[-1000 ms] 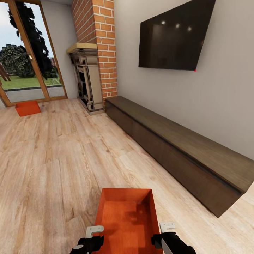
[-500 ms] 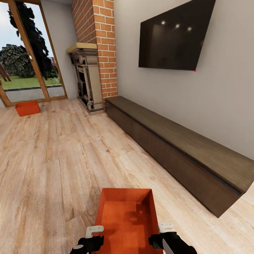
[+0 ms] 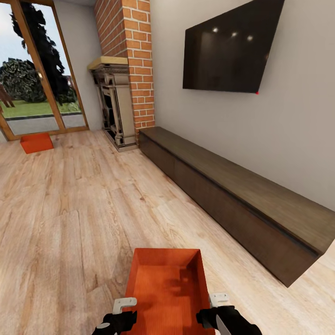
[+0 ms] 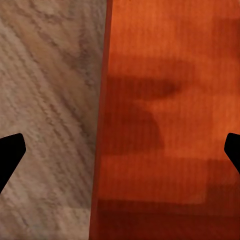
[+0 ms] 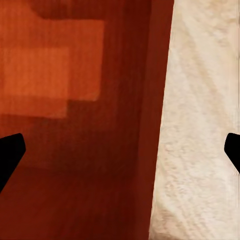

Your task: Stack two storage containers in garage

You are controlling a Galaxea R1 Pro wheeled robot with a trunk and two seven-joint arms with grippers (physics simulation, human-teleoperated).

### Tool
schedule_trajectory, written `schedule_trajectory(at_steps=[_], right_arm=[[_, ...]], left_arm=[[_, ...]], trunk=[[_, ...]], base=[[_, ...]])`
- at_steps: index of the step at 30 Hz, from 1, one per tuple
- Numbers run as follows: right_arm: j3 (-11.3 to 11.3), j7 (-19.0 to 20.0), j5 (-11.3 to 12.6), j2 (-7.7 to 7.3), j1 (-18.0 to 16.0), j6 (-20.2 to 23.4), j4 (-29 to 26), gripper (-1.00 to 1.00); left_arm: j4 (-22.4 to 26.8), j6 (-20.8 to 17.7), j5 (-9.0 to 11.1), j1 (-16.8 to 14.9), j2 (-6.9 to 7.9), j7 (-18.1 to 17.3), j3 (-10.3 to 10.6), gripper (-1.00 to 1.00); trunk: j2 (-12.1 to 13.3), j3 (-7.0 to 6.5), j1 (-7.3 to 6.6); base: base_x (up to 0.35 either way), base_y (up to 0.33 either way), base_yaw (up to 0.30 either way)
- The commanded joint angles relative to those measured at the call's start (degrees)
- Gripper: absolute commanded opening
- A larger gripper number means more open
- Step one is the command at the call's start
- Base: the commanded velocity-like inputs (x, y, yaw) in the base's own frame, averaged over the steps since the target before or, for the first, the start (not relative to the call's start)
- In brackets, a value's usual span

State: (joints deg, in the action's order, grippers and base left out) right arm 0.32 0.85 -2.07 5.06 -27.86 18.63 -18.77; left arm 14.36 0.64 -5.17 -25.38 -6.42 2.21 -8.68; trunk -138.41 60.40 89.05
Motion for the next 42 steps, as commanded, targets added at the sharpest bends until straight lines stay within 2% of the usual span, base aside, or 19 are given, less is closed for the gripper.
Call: schedule_trajectory(at_steps=[1, 5, 11, 22, 26, 35, 39, 42], right_arm=[[0.0, 0.13, -0.12, -0.47, 0.0, 0.32, -0.12, 1.0], [-0.06, 0.29, 0.21, -1.67, 0.0, 0.28, -0.12, 1.0], [-0.06, 0.42, 0.3, -2.09, 0.0, 0.27, -0.08, 1.0], [-0.06, 0.45, 0.18, -2.13, 0.0, 0.27, -0.04, 1.0], [-0.01, 0.44, 0.16, -2.09, 0.0, 0.27, -0.04, 1.0], [0.03, 0.44, 0.05, -2.07, 0.0, 0.27, -0.04, 1.0], [0.03, 0.44, 0.05, -2.07, 0.0, 0.27, -0.04, 1.0], [0.03, 0.46, 0.04, -2.07, 0.0, 0.27, -0.04, 1.0]], left_arm=[[0.0, 0.07, -0.54, -0.02, -0.04, 0.07, -0.4, 1.0], [-0.02, 0.07, -0.54, -0.02, -0.07, 0.07, -0.39, 1.0], [-0.03, 0.07, -0.54, -0.02, -0.04, 0.07, -0.37, 1.0], [-0.01, 0.07, -0.54, -0.02, -0.04, 0.03, -0.37, 1.0], [-0.01, 0.07, -0.54, -0.02, -0.06, 0.04, -0.37, 1.0], [-0.01, 0.07, -0.54, -0.02, -0.05, -0.03, -0.37, 1.0], [-0.02, 0.03, -0.54, -0.02, -0.04, -0.08, -0.37, 1.0], [-0.03, 0.02, -0.54, -0.02, -0.01, -0.09, -0.37, 1.0]], trunk=[[-0.02, 0.05, -0.01], [-0.02, 0.05, -0.01], [-0.02, 0.05, -0.01], [-0.02, 0.05, -0.01], [-1.62, 0.77, 0.87], [-1.62, 0.77, 0.87], [-3.23, 1.48, 1.75], [-3.23, 1.48, 1.75]], base=[[0.0, 0.0, 0.0], [0.0, 0.0, 0.0], [0.0, 0.0, 0.0], [0.0, 0.0, 0.0], [0.0, 0.0, 0.0], [0.0, 0.0, 0.0], [0.0, 0.0, 0.0], [0.0, 0.0, 0.0]])
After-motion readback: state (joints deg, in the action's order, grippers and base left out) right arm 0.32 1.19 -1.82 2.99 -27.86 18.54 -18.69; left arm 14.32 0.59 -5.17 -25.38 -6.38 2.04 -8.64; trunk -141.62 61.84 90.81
